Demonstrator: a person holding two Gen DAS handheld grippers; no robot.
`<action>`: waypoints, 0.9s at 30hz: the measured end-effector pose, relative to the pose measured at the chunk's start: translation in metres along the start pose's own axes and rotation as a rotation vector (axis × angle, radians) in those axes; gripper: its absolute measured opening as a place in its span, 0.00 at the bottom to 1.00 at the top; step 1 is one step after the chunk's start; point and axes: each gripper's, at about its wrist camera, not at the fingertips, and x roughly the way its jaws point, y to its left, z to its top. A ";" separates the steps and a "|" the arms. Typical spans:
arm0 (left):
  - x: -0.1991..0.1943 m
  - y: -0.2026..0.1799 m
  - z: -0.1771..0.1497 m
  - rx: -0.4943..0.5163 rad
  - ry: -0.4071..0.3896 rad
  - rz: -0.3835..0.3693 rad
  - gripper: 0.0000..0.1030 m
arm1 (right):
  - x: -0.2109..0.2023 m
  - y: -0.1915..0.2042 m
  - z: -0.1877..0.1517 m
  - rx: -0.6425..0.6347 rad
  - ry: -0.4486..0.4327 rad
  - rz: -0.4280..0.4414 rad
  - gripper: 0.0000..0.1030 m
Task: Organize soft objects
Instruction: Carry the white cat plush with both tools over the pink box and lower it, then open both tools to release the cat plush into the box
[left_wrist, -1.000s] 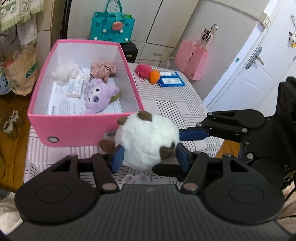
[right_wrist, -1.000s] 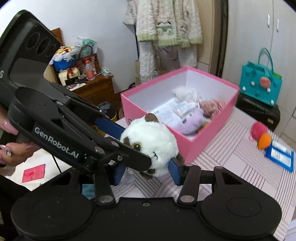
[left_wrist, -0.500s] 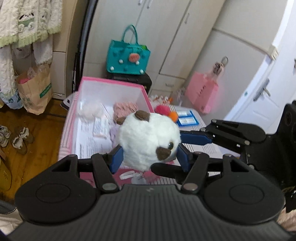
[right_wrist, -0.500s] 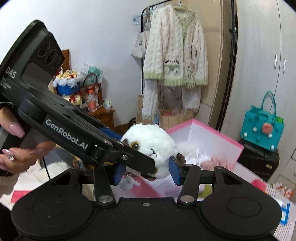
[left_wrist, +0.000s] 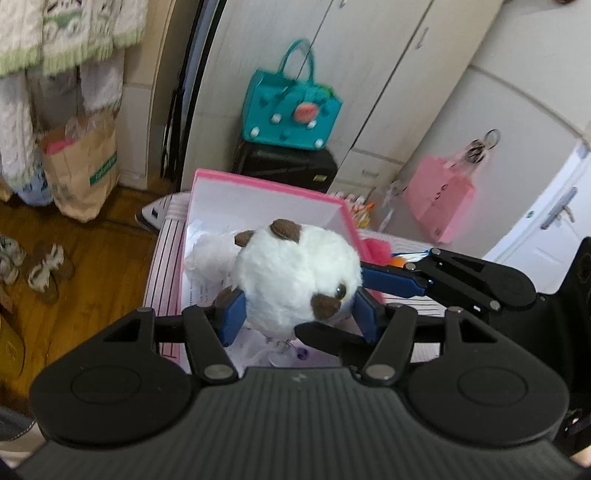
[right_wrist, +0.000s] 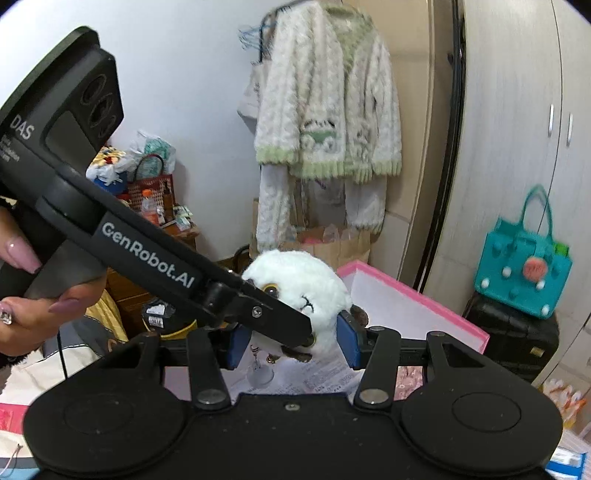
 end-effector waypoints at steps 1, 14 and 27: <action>0.010 0.004 0.004 -0.010 0.019 0.006 0.58 | 0.007 -0.004 -0.002 0.002 0.009 0.003 0.54; 0.067 0.044 0.009 -0.099 0.111 0.050 0.58 | 0.071 -0.020 -0.009 -0.026 0.150 0.050 0.54; 0.056 0.037 0.006 -0.068 0.032 0.119 0.51 | 0.086 -0.018 -0.010 0.021 0.242 0.092 0.46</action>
